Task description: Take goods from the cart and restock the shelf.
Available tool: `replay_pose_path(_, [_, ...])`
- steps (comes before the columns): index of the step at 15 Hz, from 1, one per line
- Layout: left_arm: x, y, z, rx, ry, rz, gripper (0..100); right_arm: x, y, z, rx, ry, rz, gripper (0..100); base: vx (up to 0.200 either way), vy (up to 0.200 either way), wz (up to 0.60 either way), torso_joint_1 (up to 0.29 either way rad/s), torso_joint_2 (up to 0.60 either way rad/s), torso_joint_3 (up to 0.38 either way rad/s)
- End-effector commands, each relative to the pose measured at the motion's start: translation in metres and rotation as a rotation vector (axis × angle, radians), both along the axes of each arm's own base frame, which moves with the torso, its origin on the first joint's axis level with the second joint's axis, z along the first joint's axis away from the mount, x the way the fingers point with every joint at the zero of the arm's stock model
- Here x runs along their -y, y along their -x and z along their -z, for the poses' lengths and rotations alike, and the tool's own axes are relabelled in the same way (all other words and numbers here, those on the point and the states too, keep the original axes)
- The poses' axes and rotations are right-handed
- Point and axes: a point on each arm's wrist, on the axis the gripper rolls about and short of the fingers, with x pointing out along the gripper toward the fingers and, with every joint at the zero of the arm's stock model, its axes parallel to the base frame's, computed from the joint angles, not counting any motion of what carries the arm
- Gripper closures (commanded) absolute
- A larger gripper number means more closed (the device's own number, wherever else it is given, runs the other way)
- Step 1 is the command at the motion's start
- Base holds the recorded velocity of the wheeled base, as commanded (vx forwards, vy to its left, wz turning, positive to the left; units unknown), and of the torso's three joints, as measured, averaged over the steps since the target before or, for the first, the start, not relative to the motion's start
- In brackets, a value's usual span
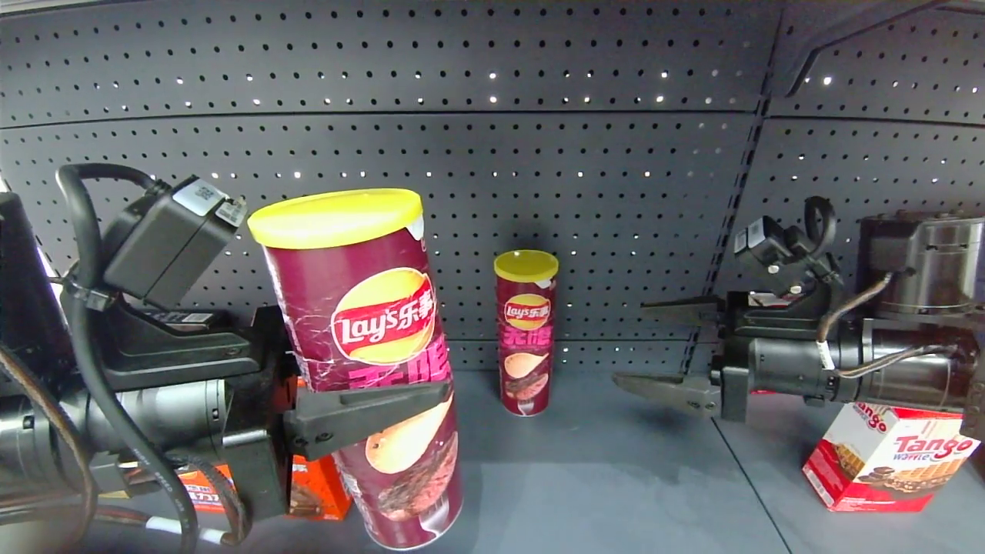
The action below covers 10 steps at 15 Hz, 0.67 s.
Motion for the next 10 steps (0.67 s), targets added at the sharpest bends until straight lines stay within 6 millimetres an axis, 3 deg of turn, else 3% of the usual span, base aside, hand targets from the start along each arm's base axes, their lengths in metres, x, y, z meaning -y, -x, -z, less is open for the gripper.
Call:
replay_pose_path(1, [0.000,0.000,0.000,0.001,0.000,0.000,100,-0.008,-0.013,0.009,-0.019,0.016,-0.009,0,0.000,0.000,0.00,0.000,0.00,0.000])
replay_pose_path(10, [0.000,0.000,0.000,0.001,0.000,0.001,100,-0.033,-0.060,0.032,-0.054,0.014,-0.082,0,0.000,0.000,0.00,0.000,0.00,0.000])
